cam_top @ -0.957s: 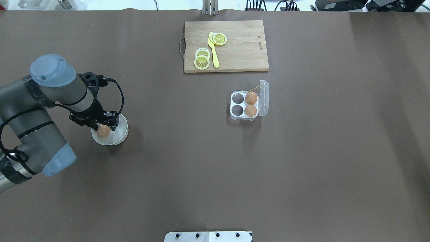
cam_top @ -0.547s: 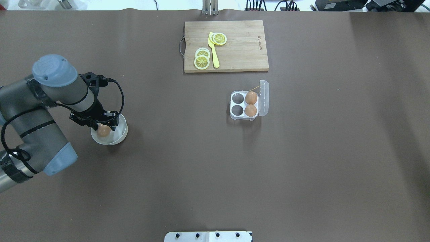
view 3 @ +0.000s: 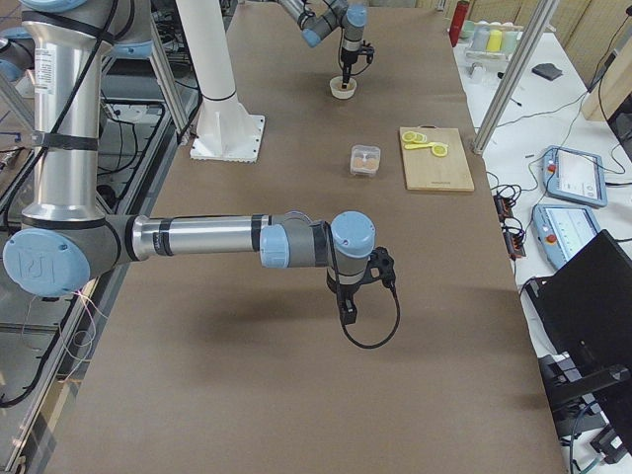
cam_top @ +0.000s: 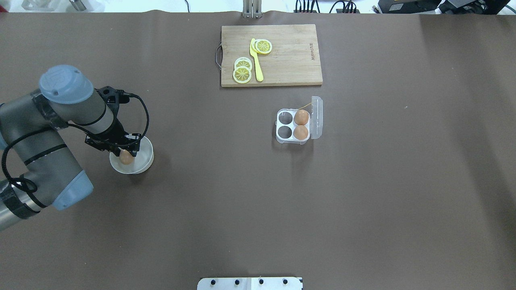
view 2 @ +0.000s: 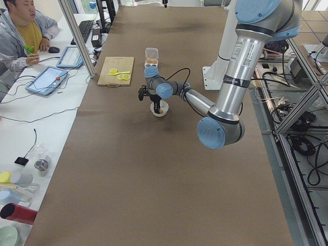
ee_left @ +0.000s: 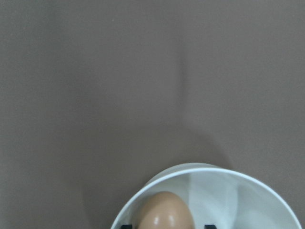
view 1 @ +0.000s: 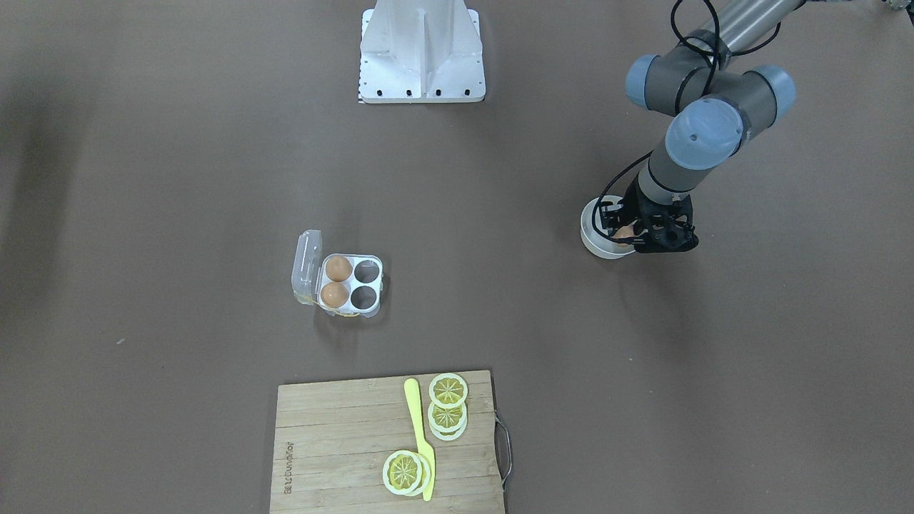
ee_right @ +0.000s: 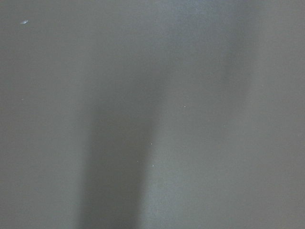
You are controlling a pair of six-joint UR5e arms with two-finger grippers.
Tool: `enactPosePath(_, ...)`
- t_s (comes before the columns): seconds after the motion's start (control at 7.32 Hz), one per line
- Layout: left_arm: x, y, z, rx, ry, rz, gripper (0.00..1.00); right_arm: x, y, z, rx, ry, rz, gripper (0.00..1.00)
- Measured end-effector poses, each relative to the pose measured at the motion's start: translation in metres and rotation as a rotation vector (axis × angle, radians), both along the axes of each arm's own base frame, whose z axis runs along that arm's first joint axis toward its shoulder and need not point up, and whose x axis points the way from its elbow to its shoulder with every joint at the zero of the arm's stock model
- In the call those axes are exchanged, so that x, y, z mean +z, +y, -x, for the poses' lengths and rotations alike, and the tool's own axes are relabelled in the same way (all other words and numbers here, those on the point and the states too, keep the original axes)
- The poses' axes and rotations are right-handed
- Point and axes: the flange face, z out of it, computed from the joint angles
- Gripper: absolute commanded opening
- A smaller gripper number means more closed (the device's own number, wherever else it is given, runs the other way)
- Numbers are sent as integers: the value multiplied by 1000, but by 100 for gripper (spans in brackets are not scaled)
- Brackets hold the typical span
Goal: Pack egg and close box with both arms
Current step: 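Lower the left gripper into the bowl and grasp the brown egg, then lift the egg with the left gripper and carry it toward the egg box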
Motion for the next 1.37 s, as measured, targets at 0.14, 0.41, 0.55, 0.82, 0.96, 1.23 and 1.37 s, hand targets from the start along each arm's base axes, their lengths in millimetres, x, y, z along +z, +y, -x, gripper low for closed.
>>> enactPosePath(0.14,-1,0,0,-1,1,1,0,-1,0,0,0,-1,-1,100)
enactPosePath(0.41,-9,1,0,1,12,0,0,-5,-2,0,1,-4,-10,100)
enactPosePath(0.55,-19,2,2,3,27,-11,0,-8,-4,0,1,-4,-16,100)
enactPosePath(0.82,-62,4,8,-3,88,-67,0,-10,-6,0,2,-2,-20,100)
enactPosePath(0.96,-95,0,4,-7,129,-107,0,-10,-6,0,2,-2,-20,100)
enactPosePath(1.23,-155,-15,-11,-19,188,-171,0,-9,-6,0,2,-2,-19,100)
enactPosePath(1.37,-180,-27,-23,-35,202,-193,0,-9,-6,1,2,-2,-18,100)
